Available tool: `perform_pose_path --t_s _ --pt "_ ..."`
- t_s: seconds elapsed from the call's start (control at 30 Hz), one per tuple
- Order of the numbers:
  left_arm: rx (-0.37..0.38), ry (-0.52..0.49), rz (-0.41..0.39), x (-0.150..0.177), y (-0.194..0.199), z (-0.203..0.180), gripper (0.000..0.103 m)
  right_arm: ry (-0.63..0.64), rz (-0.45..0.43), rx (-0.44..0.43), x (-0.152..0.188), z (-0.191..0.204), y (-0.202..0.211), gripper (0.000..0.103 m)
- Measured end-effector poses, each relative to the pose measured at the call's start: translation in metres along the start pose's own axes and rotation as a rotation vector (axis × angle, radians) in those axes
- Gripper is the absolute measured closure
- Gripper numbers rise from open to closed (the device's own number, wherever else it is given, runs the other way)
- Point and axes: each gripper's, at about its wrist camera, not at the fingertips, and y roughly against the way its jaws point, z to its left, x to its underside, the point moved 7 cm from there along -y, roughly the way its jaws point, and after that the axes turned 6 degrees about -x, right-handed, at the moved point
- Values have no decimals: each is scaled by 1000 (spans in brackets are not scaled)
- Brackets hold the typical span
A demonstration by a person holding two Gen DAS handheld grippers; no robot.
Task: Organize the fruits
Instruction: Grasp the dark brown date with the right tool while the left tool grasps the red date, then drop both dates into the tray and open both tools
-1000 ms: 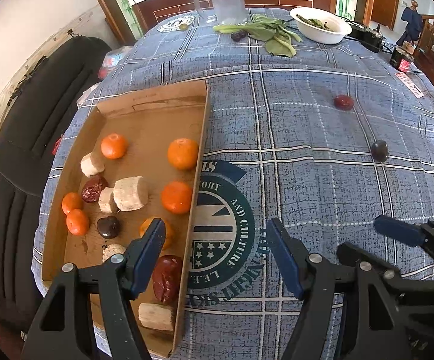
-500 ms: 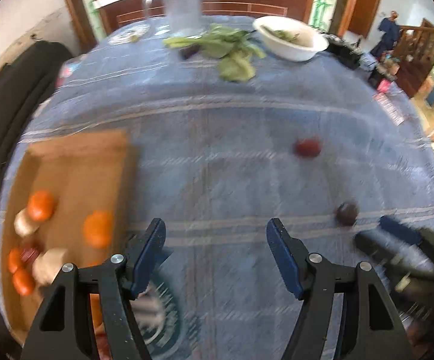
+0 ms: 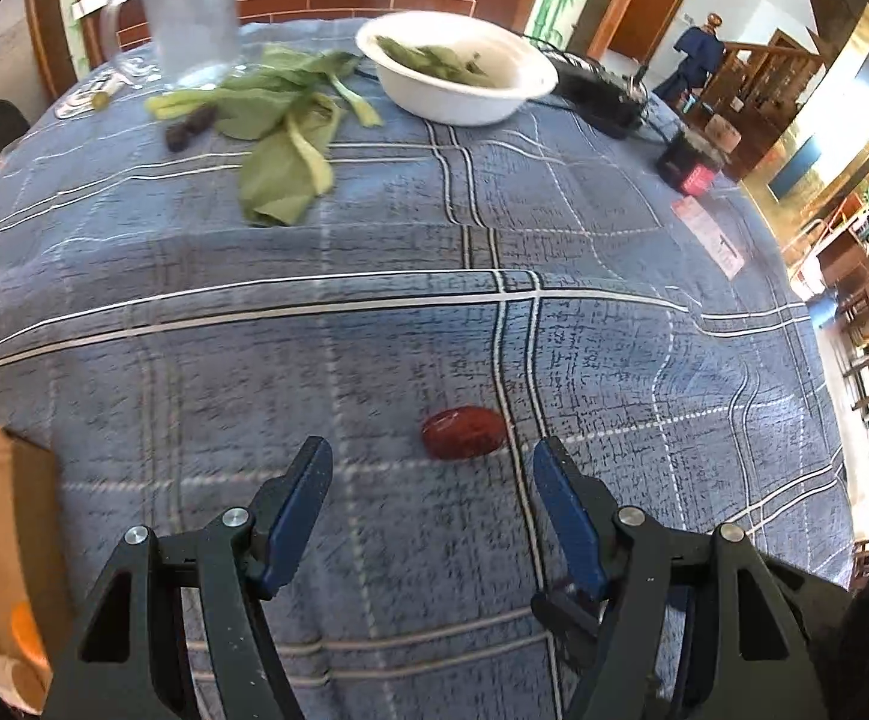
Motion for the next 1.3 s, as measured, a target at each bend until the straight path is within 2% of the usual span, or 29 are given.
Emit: perform_pose_path --t_s 0.03,0.1,0.13,0.17,0.23,0.4,0.57,0.63,0.83,0.97,1.07,1.17,1.3 --pt "11 0 3 -1 -2 -2 38 -4 -1 -6 0 -1 1 68" --pt "11 -15 13 0 -7 -7 55 -12 0 -18 2 -1 2 70" --pt "-6 -35 14 2 -9 -10 68 -15 -1 -22 3 -1 3 72" --pt "-21 -53 3 2 -9 -11 74 -19 -1 -26 4 -1 5 73" --pt "-18 -69 -2 4 -8 -14 74 -25 -2 -31 5 0 8 75" --pt "-1 -14 -23 8 5 -1 74 -45 -5 -37 10 2 16 76" --pt "11 38 -68 19 41 29 74 -48 -14 -50 12 16 27 76" --pt "-8 57 -97 27 61 47 74 -39 -17 -60 12 26 30 76" --pt "-82 182 -141 68 119 127 74 14 -5 -139 9 89 30 75" --pt "-201 247 -156 103 149 190 73 80 23 -200 6 148 19 75" --pt "-252 293 -147 129 159 232 73 116 39 -229 0 182 10 75" --pt "-251 346 -128 146 161 261 73 126 67 -253 -6 214 -7 75" --pt "-208 394 -98 165 154 281 73 128 112 -261 -11 244 -36 75"
